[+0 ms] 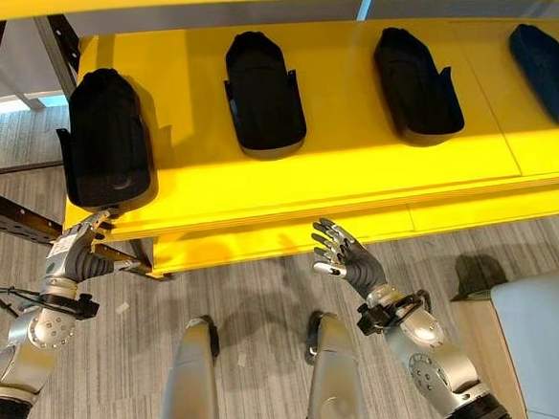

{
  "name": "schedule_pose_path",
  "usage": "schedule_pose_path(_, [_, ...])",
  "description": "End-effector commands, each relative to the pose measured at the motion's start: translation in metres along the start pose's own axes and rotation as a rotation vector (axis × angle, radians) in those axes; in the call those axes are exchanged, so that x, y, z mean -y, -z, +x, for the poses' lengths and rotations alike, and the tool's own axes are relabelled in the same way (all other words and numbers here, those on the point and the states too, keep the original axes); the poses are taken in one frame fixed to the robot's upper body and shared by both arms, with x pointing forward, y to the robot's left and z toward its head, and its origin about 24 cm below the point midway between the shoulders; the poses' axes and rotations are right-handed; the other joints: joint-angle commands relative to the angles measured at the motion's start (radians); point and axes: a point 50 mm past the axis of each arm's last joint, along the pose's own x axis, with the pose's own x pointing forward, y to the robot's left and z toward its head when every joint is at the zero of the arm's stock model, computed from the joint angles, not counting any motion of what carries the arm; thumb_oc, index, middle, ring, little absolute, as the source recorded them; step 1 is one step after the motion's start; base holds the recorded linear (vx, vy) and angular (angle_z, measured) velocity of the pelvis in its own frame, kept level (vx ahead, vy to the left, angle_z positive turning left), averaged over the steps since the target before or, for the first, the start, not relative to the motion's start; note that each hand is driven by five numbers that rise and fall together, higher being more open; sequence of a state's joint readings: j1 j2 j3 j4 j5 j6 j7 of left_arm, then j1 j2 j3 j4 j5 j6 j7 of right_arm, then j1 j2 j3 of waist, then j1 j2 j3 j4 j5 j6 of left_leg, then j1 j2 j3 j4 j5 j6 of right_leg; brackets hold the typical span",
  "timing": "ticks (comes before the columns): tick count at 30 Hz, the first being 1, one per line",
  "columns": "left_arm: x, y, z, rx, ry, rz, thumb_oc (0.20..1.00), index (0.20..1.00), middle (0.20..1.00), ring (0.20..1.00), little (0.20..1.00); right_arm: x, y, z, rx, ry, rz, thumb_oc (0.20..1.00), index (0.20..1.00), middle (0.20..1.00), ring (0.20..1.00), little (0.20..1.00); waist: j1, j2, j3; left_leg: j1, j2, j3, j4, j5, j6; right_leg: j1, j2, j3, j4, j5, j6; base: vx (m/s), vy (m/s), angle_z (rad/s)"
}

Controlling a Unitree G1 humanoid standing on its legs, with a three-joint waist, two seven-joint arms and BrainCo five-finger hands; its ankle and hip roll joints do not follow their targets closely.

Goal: Move parts from the plastic box to the shelf.

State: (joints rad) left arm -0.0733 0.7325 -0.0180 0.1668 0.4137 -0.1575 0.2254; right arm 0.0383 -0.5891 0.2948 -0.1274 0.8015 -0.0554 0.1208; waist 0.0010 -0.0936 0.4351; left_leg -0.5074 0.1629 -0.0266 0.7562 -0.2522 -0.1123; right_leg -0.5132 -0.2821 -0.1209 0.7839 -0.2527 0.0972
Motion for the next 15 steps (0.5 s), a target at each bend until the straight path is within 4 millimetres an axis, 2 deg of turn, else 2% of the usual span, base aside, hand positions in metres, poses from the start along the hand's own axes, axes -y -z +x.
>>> schedule_pose_path(1, [0.022, 0.024, -0.008, -0.151, 0.086, 0.013, 1.000, 1.000, 1.000, 1.000, 1.000, -0.008, -0.006, 0.006, 0.064, -0.031, 0.046, 1.000, 1.000, 1.000, 1.000, 1.000, -0.022, 0.006, -0.027, -0.013, 0.020, 0.043, -0.075, 0.082, 0.033, 0.029, -0.028, 0.063, -0.062, 0.044, 0.036, -0.01, 0.017, -0.04])
schedule_pose_path(15, [0.016, 0.031, 0.005, -0.207, 0.032, 0.000, 1.000, 1.000, 1.000, 1.000, 1.000, -0.010, -0.004, 0.007, 0.052, -0.041, 0.053, 1.000, 1.000, 1.000, 1.000, 1.000, -0.035, 0.002, -0.037, -0.010, 0.023, 0.050, -0.074, 0.083, 0.029, 0.030, -0.023, 0.070, -0.063, 0.046, 0.037, 0.00, 0.005, -0.03])
